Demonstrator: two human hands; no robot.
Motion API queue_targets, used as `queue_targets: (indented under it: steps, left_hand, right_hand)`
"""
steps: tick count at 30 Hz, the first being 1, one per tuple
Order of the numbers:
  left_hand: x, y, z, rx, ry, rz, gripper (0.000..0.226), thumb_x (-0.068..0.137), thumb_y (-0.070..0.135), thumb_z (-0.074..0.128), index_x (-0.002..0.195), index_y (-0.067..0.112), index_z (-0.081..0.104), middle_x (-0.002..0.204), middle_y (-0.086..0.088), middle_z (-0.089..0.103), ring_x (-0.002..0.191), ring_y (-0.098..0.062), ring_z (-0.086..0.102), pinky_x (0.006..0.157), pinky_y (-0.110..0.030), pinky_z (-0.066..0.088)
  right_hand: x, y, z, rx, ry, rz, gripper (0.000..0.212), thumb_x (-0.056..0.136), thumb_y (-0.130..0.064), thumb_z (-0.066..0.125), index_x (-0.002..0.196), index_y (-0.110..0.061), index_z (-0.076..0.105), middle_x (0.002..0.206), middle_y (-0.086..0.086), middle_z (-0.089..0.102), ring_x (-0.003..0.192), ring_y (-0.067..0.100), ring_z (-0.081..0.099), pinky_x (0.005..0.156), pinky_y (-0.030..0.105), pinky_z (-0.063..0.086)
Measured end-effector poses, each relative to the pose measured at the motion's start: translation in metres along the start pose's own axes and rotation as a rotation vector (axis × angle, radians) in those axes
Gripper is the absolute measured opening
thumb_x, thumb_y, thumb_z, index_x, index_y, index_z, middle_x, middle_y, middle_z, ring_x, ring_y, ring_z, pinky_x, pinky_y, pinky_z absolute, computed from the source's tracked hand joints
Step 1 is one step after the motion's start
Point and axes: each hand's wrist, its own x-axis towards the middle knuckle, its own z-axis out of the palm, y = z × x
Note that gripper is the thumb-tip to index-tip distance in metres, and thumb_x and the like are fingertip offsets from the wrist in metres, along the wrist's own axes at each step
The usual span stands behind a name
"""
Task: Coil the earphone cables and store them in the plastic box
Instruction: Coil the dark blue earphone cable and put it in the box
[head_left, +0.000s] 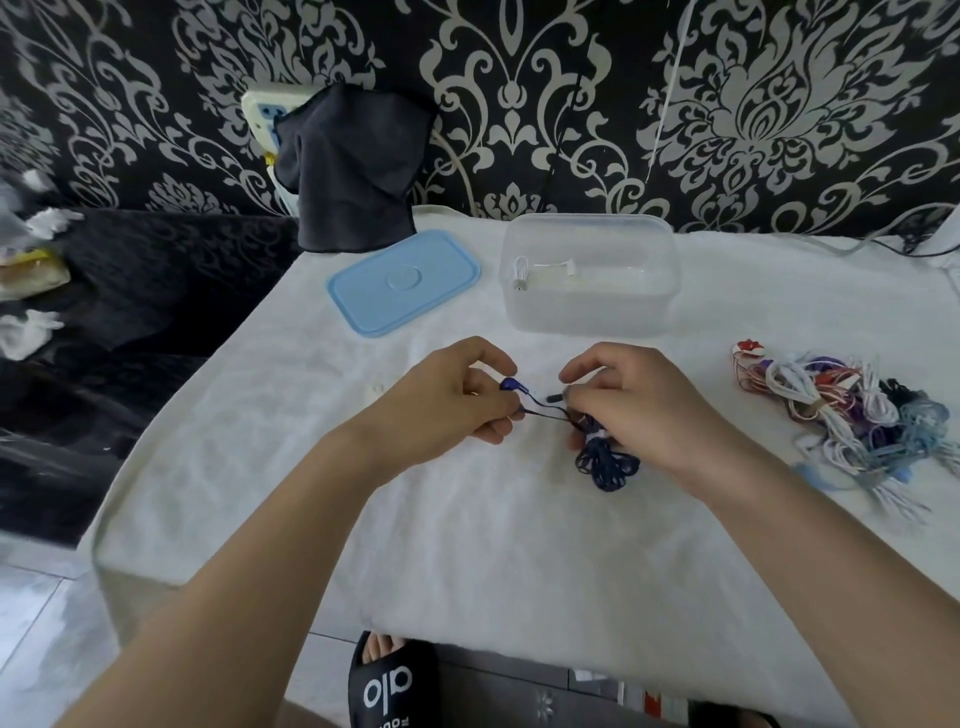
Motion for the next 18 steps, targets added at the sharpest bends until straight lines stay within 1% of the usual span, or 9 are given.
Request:
queue_targets:
  steps: [2, 4, 6, 8, 10, 12, 13, 15, 18]
  left_hand:
    - [0.000, 0.002, 0.002, 0.049, -0.004, 0.036, 0.013, 0.096, 0.010, 0.066, 0.108, 0.014, 0.066, 0.082, -0.001, 0.077, 0.076, -0.015, 0.073, 0.080, -0.027, 0.062]
    - [0.001, 0.003, 0.004, 0.076, -0.008, 0.063, 0.009, 0.095, 0.011, 0.067, 0.104, 0.013, 0.067, 0.083, -0.003, 0.076, 0.076, -0.016, 0.074, 0.080, -0.026, 0.062]
    - [0.003, 0.003, 0.006, 0.105, -0.008, 0.071, 0.008, 0.095, 0.011, 0.068, 0.102, 0.013, 0.068, 0.087, -0.006, 0.077, 0.078, -0.018, 0.075, 0.081, -0.027, 0.062]
    - [0.006, 0.002, 0.006, 0.122, -0.005, 0.084, 0.009, 0.095, 0.011, 0.068, 0.103, 0.015, 0.069, 0.091, -0.006, 0.076, 0.080, -0.018, 0.076, 0.083, -0.029, 0.062]
    - [0.007, 0.002, 0.005, 0.122, 0.002, 0.107, 0.011, 0.095, 0.010, 0.067, 0.104, 0.015, 0.070, 0.096, -0.006, 0.075, 0.081, -0.018, 0.076, 0.085, -0.031, 0.063]
    - [0.008, 0.002, 0.004, 0.106, 0.004, 0.139, 0.014, 0.095, 0.006, 0.065, 0.104, 0.015, 0.072, 0.098, -0.007, 0.073, 0.082, -0.020, 0.076, 0.086, -0.032, 0.062]
    - [0.008, 0.002, 0.004, 0.101, 0.000, 0.151, 0.015, 0.095, 0.005, 0.065, 0.103, 0.015, 0.073, 0.099, -0.007, 0.073, 0.083, -0.021, 0.076, 0.086, -0.033, 0.062]
    - [0.009, 0.002, 0.003, 0.103, -0.006, 0.165, 0.016, 0.094, 0.004, 0.066, 0.103, 0.014, 0.073, 0.098, -0.005, 0.074, 0.083, -0.021, 0.076, 0.087, -0.034, 0.062]
    - [0.011, 0.002, 0.003, 0.116, 0.007, 0.176, 0.016, 0.093, 0.000, 0.063, 0.102, 0.012, 0.070, 0.095, -0.004, 0.075, 0.083, -0.021, 0.076, 0.085, -0.034, 0.063]
  right_hand:
    - [0.001, 0.003, 0.000, -0.144, 0.046, -0.023, 0.018, 0.090, -0.013, 0.056, 0.102, -0.023, 0.064, 0.079, -0.003, 0.073, 0.072, 0.015, 0.072, 0.063, 0.026, 0.049]
    - [0.002, 0.005, 0.000, -0.253, 0.048, -0.036, 0.016, 0.092, -0.016, 0.056, 0.103, -0.024, 0.064, 0.085, -0.005, 0.070, 0.079, 0.017, 0.069, 0.062, 0.026, 0.049]
    - [0.001, 0.008, 0.003, -0.377, 0.048, -0.054, 0.018, 0.091, -0.017, 0.057, 0.105, -0.024, 0.064, 0.095, -0.003, 0.066, 0.088, 0.021, 0.065, 0.067, 0.029, 0.048]
    - [0.001, 0.009, 0.005, -0.518, 0.109, -0.152, 0.024, 0.090, -0.013, 0.057, 0.109, -0.024, 0.066, 0.108, -0.001, 0.058, 0.100, 0.018, 0.057, 0.076, 0.029, 0.043]
    - [-0.001, 0.003, 0.004, -0.382, 0.114, -0.230, 0.029, 0.089, -0.009, 0.057, 0.110, -0.026, 0.067, 0.112, -0.008, 0.060, 0.105, 0.011, 0.057, 0.083, 0.026, 0.043]
    - [-0.003, -0.002, 0.003, -0.125, -0.038, -0.205, 0.029, 0.091, -0.011, 0.058, 0.114, -0.027, 0.066, 0.108, -0.013, 0.071, 0.101, 0.009, 0.064, 0.089, 0.029, 0.050]
    - [-0.004, -0.003, 0.004, -0.074, -0.122, -0.185, 0.027, 0.093, -0.015, 0.060, 0.116, -0.028, 0.063, 0.104, -0.012, 0.074, 0.099, 0.012, 0.067, 0.090, 0.033, 0.051]
    - [-0.004, -0.001, 0.007, -0.096, -0.186, -0.183, 0.025, 0.093, -0.022, 0.064, 0.117, -0.029, 0.061, 0.099, -0.011, 0.076, 0.095, 0.013, 0.069, 0.090, 0.036, 0.052]
    - [-0.001, 0.000, 0.009, -0.108, -0.091, -0.194, 0.015, 0.092, -0.024, 0.067, 0.106, -0.024, 0.062, 0.086, -0.009, 0.076, 0.085, 0.012, 0.069, 0.081, 0.032, 0.053]
